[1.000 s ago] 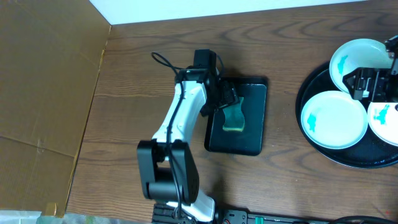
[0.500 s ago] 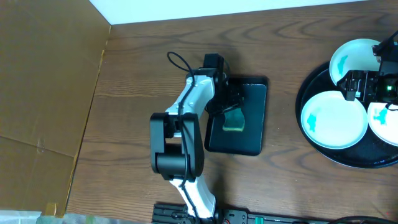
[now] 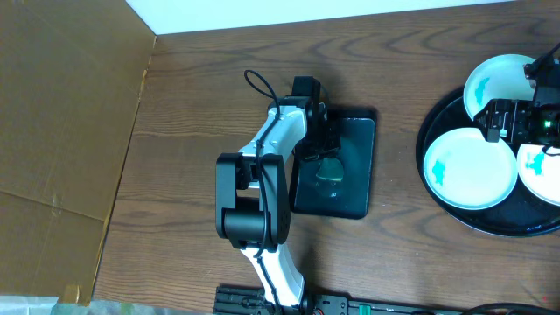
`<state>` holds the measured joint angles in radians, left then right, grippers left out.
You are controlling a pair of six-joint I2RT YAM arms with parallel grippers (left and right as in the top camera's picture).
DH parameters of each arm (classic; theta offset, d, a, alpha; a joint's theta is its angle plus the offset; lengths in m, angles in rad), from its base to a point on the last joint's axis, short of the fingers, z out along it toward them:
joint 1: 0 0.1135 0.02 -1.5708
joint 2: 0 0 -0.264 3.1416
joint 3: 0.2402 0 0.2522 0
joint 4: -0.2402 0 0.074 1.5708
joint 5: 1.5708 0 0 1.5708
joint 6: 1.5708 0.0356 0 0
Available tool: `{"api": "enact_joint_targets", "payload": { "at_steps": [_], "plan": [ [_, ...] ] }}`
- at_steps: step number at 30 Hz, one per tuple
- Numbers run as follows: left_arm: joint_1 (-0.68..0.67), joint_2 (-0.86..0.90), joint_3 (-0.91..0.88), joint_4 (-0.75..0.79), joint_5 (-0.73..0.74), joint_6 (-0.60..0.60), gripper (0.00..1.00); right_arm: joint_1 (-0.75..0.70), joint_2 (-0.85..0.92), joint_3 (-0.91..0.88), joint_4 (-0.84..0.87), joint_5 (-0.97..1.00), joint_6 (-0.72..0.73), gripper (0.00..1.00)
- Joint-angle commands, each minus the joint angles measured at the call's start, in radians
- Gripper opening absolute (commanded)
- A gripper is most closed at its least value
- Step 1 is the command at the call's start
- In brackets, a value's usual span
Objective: Clean dirty plates on tray and stack at the side
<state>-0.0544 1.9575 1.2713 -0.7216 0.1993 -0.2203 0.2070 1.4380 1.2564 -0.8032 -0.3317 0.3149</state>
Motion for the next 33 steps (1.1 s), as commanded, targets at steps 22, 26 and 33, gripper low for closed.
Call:
{"api": "enact_joint_targets", "payload": {
  "at_steps": [22, 26, 33],
  "plan": [
    [0.000, 0.005, 0.008, -0.230, 0.002, -0.020, 0.37, 0.004, 0.005, 0.003, -0.010, 0.006, 0.013, 0.99],
    [0.000, 0.005, 0.008, -0.222, 0.002, -0.020, 0.08, 0.004, 0.005, 0.003, -0.010, 0.006, 0.014, 0.99],
    [0.000, 0.005, 0.008, -0.163, -0.008, -0.020, 0.82, 0.004, 0.005, 0.003, -0.010, 0.006, 0.013, 0.99]
  ]
}}
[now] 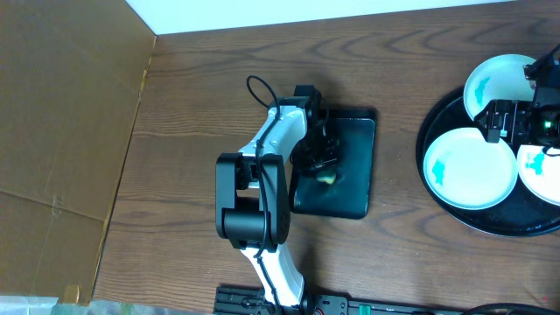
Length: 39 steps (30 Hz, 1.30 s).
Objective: Clean dirty plates on tray and stack at the side
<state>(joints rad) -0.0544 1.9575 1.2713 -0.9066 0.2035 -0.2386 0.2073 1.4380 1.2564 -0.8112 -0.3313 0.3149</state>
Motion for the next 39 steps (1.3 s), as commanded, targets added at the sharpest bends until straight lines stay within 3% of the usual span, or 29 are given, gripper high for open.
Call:
{"api": "enact_joint_targets", "payload": {
  "at_steps": [1, 13, 21, 22, 24, 25, 26, 27, 28, 36, 39],
  "plan": [
    [0.000, 0.005, 0.008, 0.040, -0.019, -0.002, 0.85, 0.004, 0.005, 0.003, -0.002, 0.006, 0.013, 0.99],
    [0.000, 0.005, 0.008, 0.210, -0.032, -0.002, 0.85, 0.004, 0.005, 0.003, -0.001, 0.017, 0.010, 0.99],
    [0.000, 0.005, 0.008, 0.250, -0.032, 0.002, 0.08, 0.004, 0.005, 0.003, 0.000, 0.018, 0.010, 0.99],
    [0.000, 0.005, 0.008, 0.250, -0.032, 0.002, 0.07, 0.004, 0.005, 0.003, 0.000, 0.018, 0.010, 0.99],
    [0.000, 0.005, 0.008, 0.249, -0.032, 0.002, 0.08, 0.004, 0.005, 0.003, -0.001, 0.017, 0.010, 0.99],
    [0.000, 0.005, 0.008, 0.246, -0.032, 0.002, 0.22, 0.004, 0.005, 0.003, -0.001, 0.018, 0.010, 0.99],
    [0.000, 0.005, 0.008, 0.238, -0.032, 0.001, 0.44, 0.004, 0.005, 0.003, -0.001, 0.017, 0.010, 0.99],
    [0.000, 0.005, 0.008, 0.229, -0.032, 0.001, 0.77, 0.004, 0.005, 0.003, -0.001, 0.017, 0.010, 0.99],
    [0.000, 0.005, 0.008, 0.212, -0.032, 0.001, 0.86, 0.004, 0.005, 0.003, -0.001, 0.017, 0.010, 0.99],
    [0.000, 0.005, 0.008, 0.063, -0.027, -0.037, 0.86, 0.004, 0.005, 0.003, 0.000, 0.017, 0.010, 0.99],
    [0.000, 0.005, 0.008, 0.042, 0.000, -0.037, 0.71, 0.004, 0.007, 0.003, 0.000, 0.017, 0.010, 0.99]
  ]
}}
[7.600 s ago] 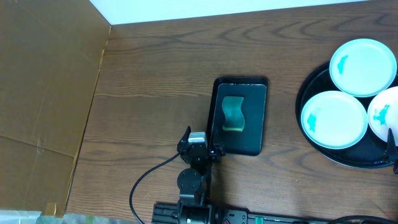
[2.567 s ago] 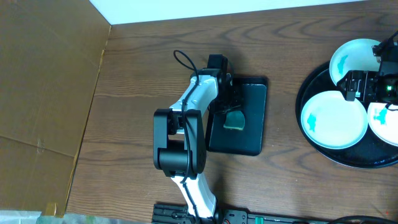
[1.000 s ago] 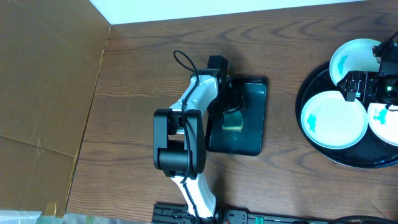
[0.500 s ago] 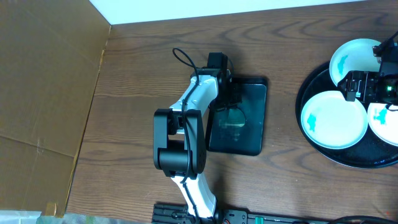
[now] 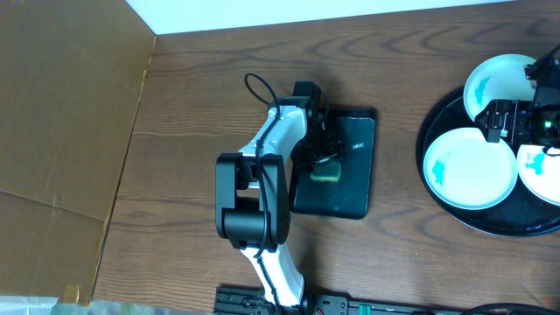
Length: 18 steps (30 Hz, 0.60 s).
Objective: Clean dirty plates on tray and stack at the side
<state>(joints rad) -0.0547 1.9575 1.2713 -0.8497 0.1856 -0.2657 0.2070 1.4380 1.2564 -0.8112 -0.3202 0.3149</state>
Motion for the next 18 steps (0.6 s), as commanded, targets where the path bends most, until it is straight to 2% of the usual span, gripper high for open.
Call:
{"api": "enact_joint_targets", "payload": {
  "at_steps": [1, 2, 4, 8, 11, 12, 13, 14, 15, 16, 18],
  "plan": [
    [0.001, 0.005, 0.008, -0.021, 0.029, -0.009, 0.68, 0.004, 0.008, 0.003, -0.001, 0.006, 0.010, 0.99],
    [0.001, 0.005, 0.008, -0.024, 0.043, -0.010, 0.65, 0.004, 0.011, 0.003, -0.001, 0.006, 0.010, 0.99],
    [0.001, 0.005, 0.008, -0.027, 0.055, -0.009, 0.54, 0.004, 0.016, 0.003, -0.002, 0.006, 0.010, 0.99],
    [0.001, 0.005, 0.008, -0.029, 0.054, -0.009, 0.11, 0.004, 0.028, 0.003, -0.002, 0.006, 0.010, 0.99],
    [0.001, 0.005, 0.008, -0.029, 0.054, -0.010, 0.07, 0.004, 0.034, 0.003, -0.005, 0.006, 0.010, 0.99],
    [0.001, 0.005, 0.008, -0.029, 0.054, -0.009, 0.12, 0.004, 0.036, 0.003, -0.008, 0.006, 0.010, 0.99],
    [0.001, 0.005, 0.008, -0.029, 0.054, -0.010, 0.25, 0.004, 0.038, 0.003, -0.009, 0.006, 0.010, 0.99],
    [0.001, 0.005, 0.008, -0.033, 0.054, -0.010, 0.61, 0.004, 0.038, 0.003, -0.010, 0.006, 0.010, 0.99],
    [0.001, 0.005, 0.008, -0.037, 0.054, -0.010, 0.82, 0.004, 0.038, 0.003, -0.011, 0.006, 0.010, 0.99],
    [0.001, 0.005, 0.008, -0.042, 0.054, -0.009, 0.86, 0.004, 0.038, 0.003, -0.012, 0.006, 0.010, 0.99],
    [0.001, 0.005, 0.008, -0.059, 0.054, -0.009, 0.86, 0.004, 0.038, 0.003, -0.013, 0.006, 0.010, 0.99]
  ]
}}
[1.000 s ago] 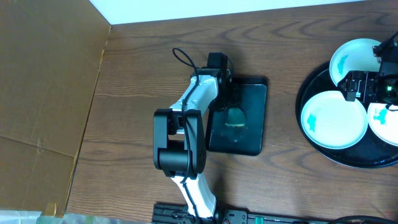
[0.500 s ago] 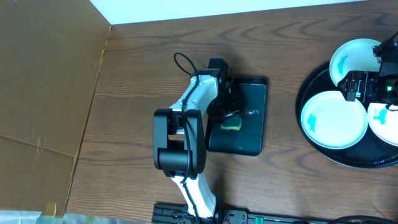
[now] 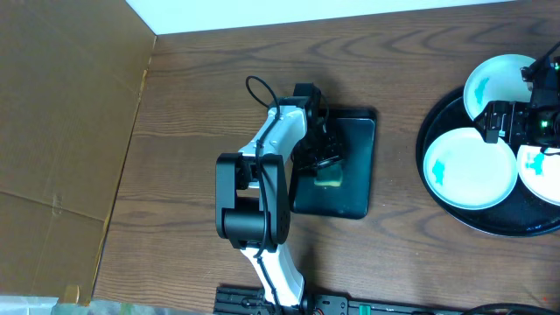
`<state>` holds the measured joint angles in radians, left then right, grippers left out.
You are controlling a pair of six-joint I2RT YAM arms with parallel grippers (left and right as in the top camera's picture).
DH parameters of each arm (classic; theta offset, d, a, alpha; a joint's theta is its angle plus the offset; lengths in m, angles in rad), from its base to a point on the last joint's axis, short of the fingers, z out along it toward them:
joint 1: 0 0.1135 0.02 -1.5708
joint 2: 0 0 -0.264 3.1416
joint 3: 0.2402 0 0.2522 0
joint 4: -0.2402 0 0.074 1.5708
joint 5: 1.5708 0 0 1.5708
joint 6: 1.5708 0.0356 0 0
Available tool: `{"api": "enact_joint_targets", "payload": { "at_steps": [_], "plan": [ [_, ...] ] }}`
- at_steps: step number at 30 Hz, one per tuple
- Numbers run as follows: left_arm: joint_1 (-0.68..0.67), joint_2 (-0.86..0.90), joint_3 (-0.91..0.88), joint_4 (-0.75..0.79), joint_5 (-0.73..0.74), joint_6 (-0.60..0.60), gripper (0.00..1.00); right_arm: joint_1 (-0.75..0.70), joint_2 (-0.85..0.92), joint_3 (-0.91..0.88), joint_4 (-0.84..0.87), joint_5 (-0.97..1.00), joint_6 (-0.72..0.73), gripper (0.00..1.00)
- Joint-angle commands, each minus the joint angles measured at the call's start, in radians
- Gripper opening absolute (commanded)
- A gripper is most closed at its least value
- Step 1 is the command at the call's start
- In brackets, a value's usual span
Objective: Clean dirty plates on tray and stack at the side
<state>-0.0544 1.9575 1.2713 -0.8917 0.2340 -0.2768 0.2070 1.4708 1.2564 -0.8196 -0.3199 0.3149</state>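
Three white plates with teal marks lie on a round black tray (image 3: 437,197) at the right: one at the back (image 3: 490,83), a large one in the middle (image 3: 468,168), and one cut off by the frame edge (image 3: 541,173). My right gripper (image 3: 492,122) hovers between the back and middle plates; its jaws are too dark to read. A yellow-green sponge (image 3: 331,176) sits on a black rectangular mat (image 3: 354,140) at mid-table. My left gripper (image 3: 322,163) is down on the sponge's near-left edge and looks shut on it.
A brown cardboard sheet (image 3: 61,131) covers the table's left side. The left arm's white link and black base (image 3: 254,210) stand just left of the mat. Bare wood (image 3: 398,105) lies between the mat and the round tray.
The sponge and my left gripper have shifted slightly to the right and toward the front of the mat. The right arm and plates have not moved.
At first the sponge lay dark and flat on the mat under my left gripper. Then the gripper covered most of it and a small yellow part showed. After that more of the yellow sponge showed at the fingers, as now. The right arm stayed over the plates.
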Motion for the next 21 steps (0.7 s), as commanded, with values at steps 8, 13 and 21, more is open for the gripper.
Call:
{"api": "enact_joint_targets", "payload": {
  "at_steps": [8, 13, 21],
  "plan": [
    [0.000, 0.005, 0.008, -0.053, 0.006, 0.002, 0.47, 0.004, 0.005, 0.003, -0.004, 0.005, 0.010, 0.99],
    [0.000, 0.005, 0.008, -0.059, 0.006, 0.002, 0.07, 0.004, 0.005, 0.003, -0.004, 0.005, 0.010, 0.99],
    [0.000, 0.005, 0.008, 0.005, 0.005, 0.002, 0.78, 0.004, 0.005, 0.003, -0.004, 0.005, 0.010, 0.99]
  ]
}}
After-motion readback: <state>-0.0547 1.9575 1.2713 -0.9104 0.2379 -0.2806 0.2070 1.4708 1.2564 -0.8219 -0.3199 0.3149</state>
